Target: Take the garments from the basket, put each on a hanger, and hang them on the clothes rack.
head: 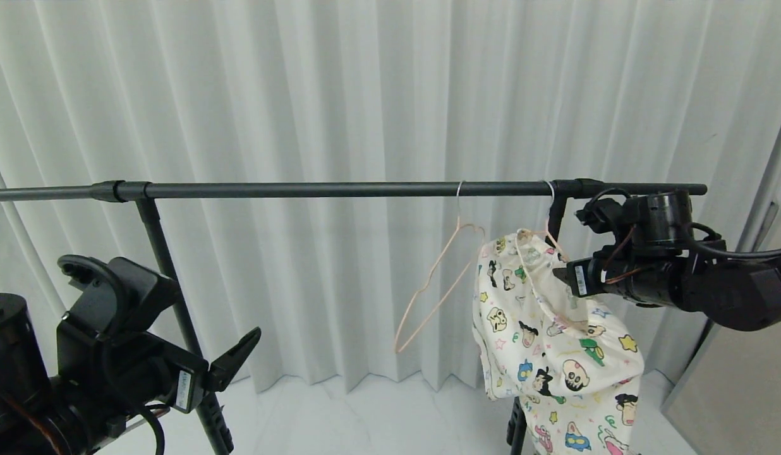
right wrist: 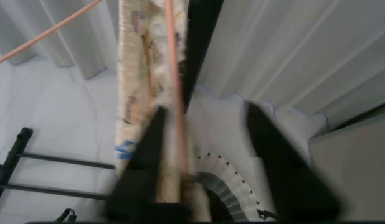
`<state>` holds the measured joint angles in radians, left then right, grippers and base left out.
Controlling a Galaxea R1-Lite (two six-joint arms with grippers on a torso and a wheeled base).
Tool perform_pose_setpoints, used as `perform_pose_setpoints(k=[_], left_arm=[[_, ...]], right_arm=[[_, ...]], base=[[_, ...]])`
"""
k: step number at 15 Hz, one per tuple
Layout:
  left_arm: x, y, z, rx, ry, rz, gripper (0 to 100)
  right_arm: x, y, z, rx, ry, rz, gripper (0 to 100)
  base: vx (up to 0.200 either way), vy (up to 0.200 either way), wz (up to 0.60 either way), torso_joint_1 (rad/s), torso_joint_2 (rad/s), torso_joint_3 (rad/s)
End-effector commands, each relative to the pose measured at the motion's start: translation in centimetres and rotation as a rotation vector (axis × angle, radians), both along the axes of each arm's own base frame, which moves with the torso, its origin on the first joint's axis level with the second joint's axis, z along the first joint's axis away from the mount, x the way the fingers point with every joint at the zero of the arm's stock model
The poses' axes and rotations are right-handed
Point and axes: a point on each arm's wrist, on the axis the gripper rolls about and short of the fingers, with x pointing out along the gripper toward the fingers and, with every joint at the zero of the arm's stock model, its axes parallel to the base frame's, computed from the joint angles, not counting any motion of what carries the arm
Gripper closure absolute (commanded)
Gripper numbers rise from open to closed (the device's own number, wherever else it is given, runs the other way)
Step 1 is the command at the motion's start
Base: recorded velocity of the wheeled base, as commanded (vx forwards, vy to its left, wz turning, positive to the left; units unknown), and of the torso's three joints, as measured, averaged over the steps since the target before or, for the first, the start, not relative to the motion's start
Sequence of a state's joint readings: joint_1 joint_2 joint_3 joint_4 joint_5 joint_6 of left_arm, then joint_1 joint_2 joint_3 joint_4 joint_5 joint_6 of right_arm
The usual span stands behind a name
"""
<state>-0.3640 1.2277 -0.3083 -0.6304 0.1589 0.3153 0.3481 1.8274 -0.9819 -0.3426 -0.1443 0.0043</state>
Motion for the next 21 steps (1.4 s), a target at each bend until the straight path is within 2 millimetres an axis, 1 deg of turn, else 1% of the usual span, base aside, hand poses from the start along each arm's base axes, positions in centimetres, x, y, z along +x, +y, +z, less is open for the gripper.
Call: perform_pose_setpoints(k=[1,4,6,8,9,13,14,15,16,18,19,20,21], left_arm=[[0.1,0.1,-0.1,0.000,0.007,0.006,0],[-0.4,0.3,-1.0,0.010,0.036,0.010,0],[-0.6,0.4,-1.2,0.018,0.041,0.027,0],[-0.5,0.5,-1.4,0.030,0.046,0.063,0],[-0.6,0.8,-2.0,0.045,0.068,0.097,0],[-2.3,2.3,-4.8,0.085,0.173,0.166,0],[-2.8,2.8,-5.6,0.093,0.205,0.195,0],[-3.5,3.2,-6.1,0.098,0.223,0.210,0],[-4.3,3.5,-6.7,0.104,0.238,0.218,0],[-5.2,3.7,-6.8,0.112,0.240,0.233,0],[-5.4,3.8,-6.9,0.122,0.246,0.253,0],[-5.6,3.9,-6.9,0.129,0.254,0.267,0],[-6.2,4.2,-7.2,0.153,0.280,0.300,0]], right_arm=[[-1.2,-0.1,1.4,0.023,-0.034,0.004,0],[-4.2,-0.6,3.9,0.058,-0.101,0.021,0],[-6.4,-1.5,5.2,0.072,-0.140,0.020,0],[-8.2,-2.5,5.7,0.074,-0.164,0.012,0],[-9.3,-3.4,5.6,0.060,-0.169,-0.009,0],[-12.1,-6.0,3.3,-0.085,-0.135,-0.139,0],[-12.8,-6.5,2.6,-0.146,-0.121,-0.174,0],[-13.4,-6.8,1.5,-0.202,-0.088,-0.207,0],[-14.0,-7.1,0.7,-0.230,-0.066,-0.234,0],[-15.4,-7.7,-1.1,-0.263,-0.010,-0.257,0],[-16.4,-8.3,-2.2,-0.278,0.027,-0.268,0],[-17.1,-8.6,-3.0,-0.288,0.054,-0.275,0],[-18.5,-9.0,-4.1,-0.303,0.082,-0.279,0]], base=[[0.000,0.000,0.00,0.000,0.00,0.000],[0.000,0.000,0.00,0.000,0.00,0.000],[0.000,0.000,0.00,0.000,0.00,0.000],[0.000,0.000,0.00,0.000,0.00,0.000],[-0.200,0.000,0.00,0.002,0.00,0.002],[-0.200,0.000,0.00,0.004,0.00,0.002],[-0.200,0.000,0.00,-0.017,-0.01,0.017],[-0.200,0.000,0.00,-0.002,0.00,-0.002],[-0.200,0.000,0.00,-0.002,0.00,-0.002],[-0.200,0.000,0.00,0.005,0.00,0.002],[-0.200,0.000,0.00,-0.002,0.01,0.002],[-0.200,0.000,0.00,0.007,0.00,0.007],[0.000,0.000,0.00,0.000,0.00,0.000]])
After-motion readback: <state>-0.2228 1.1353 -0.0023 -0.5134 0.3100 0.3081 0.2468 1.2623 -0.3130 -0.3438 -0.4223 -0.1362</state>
